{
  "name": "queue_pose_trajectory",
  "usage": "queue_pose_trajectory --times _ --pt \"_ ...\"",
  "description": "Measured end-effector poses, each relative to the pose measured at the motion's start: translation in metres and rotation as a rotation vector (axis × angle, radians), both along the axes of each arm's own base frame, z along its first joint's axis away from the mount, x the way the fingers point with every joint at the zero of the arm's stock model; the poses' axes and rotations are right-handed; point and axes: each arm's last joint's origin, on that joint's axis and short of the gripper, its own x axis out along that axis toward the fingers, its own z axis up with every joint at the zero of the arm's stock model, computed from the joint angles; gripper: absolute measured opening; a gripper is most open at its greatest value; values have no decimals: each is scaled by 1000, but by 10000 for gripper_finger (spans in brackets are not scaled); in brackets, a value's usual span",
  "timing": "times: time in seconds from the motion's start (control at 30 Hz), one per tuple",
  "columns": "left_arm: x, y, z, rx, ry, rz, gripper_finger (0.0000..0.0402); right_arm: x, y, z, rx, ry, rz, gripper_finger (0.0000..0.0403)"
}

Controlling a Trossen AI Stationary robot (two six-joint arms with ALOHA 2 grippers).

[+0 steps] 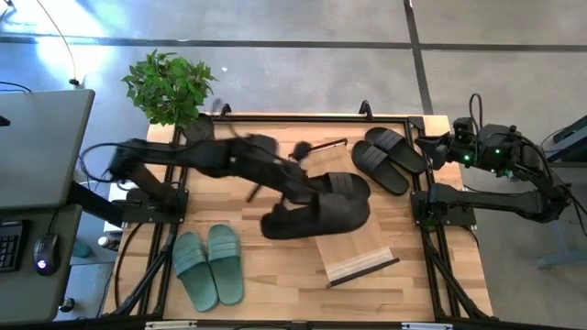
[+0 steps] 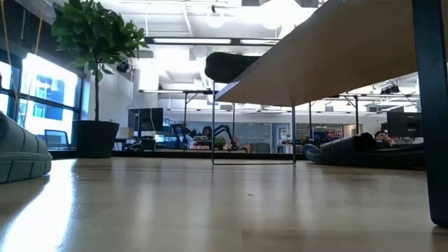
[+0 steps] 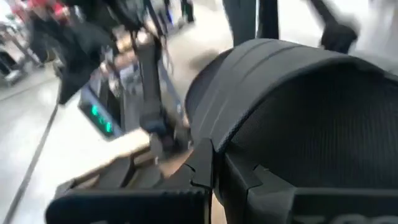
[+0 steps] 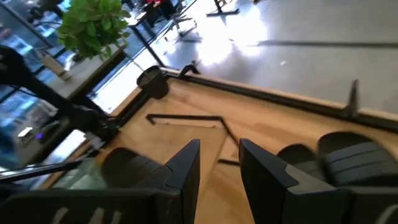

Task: Pick and place slides into the shelf
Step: Put the black slides on the shelf

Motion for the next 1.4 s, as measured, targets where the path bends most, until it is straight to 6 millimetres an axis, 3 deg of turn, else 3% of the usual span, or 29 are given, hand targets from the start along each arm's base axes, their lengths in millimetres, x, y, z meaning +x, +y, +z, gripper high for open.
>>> queue_pose_trajectory --times 0.27,0.57,1.07,1.4 --pt "50 -25 -46 364 250 57 0 -2 3 -8 137 31 29 103" --pt "70 -50 -77 607 290 -31 0 -6 4 -14 153 99 25 103" --pt "96 -35 -116 733 349 -39 0 -5 4 -14 137 107 23 103" --pt "97 -12 -115 714 359 2 0 -5 3 -14 125 114 30 103"
